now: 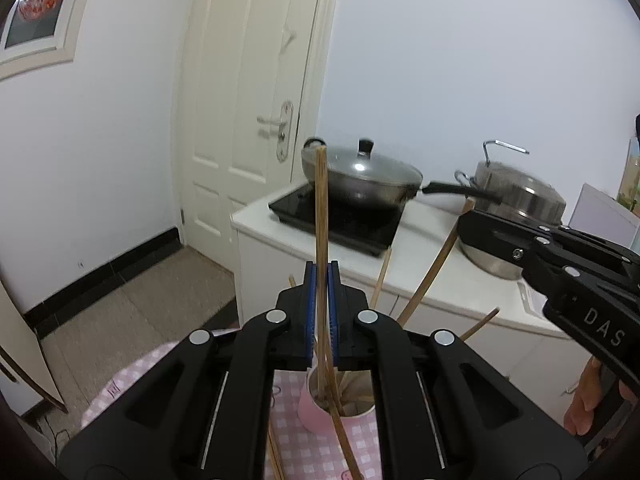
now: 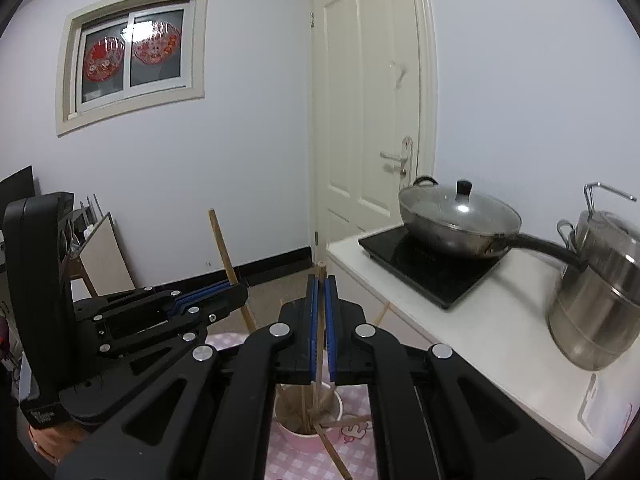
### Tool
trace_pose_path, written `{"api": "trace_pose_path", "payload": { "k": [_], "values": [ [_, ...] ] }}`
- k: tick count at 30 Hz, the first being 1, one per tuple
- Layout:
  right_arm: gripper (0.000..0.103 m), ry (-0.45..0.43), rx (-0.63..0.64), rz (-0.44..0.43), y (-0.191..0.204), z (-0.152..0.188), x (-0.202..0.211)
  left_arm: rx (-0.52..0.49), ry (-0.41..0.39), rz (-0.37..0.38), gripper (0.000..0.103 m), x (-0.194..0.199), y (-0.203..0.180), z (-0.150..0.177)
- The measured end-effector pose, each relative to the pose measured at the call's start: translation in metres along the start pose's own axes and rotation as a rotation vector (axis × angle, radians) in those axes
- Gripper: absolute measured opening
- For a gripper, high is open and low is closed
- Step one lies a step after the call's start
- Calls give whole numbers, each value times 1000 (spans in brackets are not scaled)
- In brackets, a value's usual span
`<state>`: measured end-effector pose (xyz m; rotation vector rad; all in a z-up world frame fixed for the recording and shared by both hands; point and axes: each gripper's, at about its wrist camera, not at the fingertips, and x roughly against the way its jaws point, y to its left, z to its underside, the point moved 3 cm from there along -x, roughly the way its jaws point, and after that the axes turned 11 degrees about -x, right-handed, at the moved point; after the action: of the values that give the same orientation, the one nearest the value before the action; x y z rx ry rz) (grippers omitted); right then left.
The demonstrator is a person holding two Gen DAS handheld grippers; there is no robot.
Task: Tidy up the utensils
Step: 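Lower both chopsticks into the pink cup and open both grippers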
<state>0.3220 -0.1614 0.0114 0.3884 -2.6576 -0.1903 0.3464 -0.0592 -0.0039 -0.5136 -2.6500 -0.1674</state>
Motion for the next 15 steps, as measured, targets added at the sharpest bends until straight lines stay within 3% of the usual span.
{"api": "trace_pose_path", "payload": {
  "k": [15],
  "values": [
    [2, 87, -29, 22, -17, 31, -9, -24, 138, 42, 6, -31, -4, 41]
  ]
}}
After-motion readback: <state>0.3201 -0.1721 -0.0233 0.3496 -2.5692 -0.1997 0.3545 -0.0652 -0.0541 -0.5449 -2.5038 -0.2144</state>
